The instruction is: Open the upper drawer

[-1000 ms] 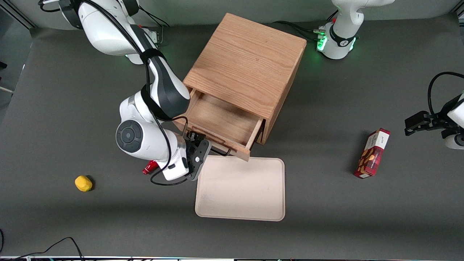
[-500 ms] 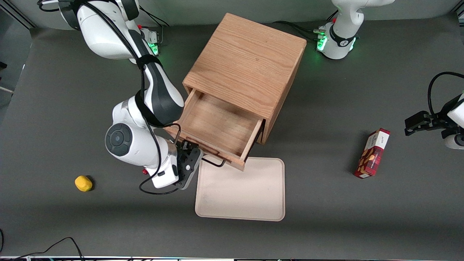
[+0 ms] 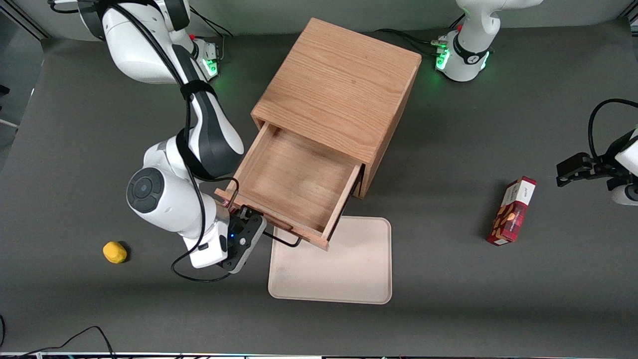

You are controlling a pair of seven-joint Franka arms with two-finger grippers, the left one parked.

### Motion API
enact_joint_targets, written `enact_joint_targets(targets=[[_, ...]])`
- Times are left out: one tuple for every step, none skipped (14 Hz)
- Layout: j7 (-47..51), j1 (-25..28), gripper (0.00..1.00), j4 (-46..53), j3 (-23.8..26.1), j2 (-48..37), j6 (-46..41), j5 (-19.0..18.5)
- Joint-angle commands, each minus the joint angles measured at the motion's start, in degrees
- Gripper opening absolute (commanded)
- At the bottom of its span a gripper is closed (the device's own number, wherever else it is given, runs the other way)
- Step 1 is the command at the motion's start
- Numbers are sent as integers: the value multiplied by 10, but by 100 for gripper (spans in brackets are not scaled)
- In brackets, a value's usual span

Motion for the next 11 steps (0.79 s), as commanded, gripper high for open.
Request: enact_joint_targets(targets=[[1,0,100,22,-4,13,11,10],[3,1,100,21,-3,12,9,12],[6,3,100,19,0,7,5,14],[24,4,100,19,1,1,0,17],[42,6,100,18,1,-10,-11,26],[56,7,100,18,2,-24,-26,37],[79,7,100,17,2,-37,-42,40],[105,4,100,17,3,-51,-56,40],[130,0,100,16,5,-65,-70,39],[165,-2,100,15,5,-82,-88,36],[192,-10,100,13,6,-100,-106,29]])
